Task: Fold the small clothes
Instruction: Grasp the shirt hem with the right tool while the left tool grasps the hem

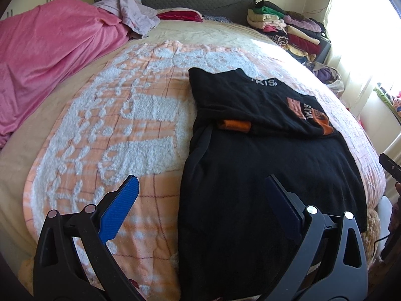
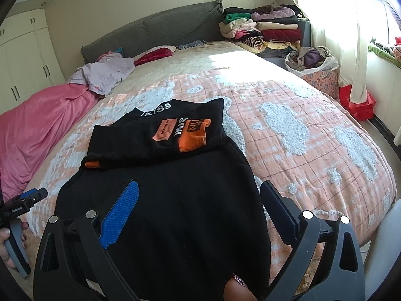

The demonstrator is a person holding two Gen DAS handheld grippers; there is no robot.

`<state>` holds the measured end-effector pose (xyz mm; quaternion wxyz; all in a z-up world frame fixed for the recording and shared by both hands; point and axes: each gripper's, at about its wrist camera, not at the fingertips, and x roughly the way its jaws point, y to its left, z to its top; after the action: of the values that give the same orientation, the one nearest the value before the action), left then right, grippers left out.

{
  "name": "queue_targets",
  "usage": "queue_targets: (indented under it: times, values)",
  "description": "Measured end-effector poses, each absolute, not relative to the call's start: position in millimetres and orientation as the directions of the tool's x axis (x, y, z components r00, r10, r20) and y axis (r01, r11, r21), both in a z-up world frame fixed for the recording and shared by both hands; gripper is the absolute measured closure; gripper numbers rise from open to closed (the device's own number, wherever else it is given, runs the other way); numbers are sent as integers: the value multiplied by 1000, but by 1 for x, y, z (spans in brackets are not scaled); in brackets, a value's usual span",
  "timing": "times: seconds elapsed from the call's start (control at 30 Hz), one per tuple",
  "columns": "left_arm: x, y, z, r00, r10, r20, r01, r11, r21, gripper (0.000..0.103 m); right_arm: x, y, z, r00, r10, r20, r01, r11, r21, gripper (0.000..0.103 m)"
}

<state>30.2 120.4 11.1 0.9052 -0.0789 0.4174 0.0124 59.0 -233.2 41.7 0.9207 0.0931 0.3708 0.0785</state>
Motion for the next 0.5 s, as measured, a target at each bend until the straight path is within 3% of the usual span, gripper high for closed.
queue_targets:
  times: [0.5]
  values:
    - [12, 122, -18, 579, -25, -815, -102, 989, -103, 10, 43, -249, 20, 675, 207, -708, -62, 972, 225, 6]
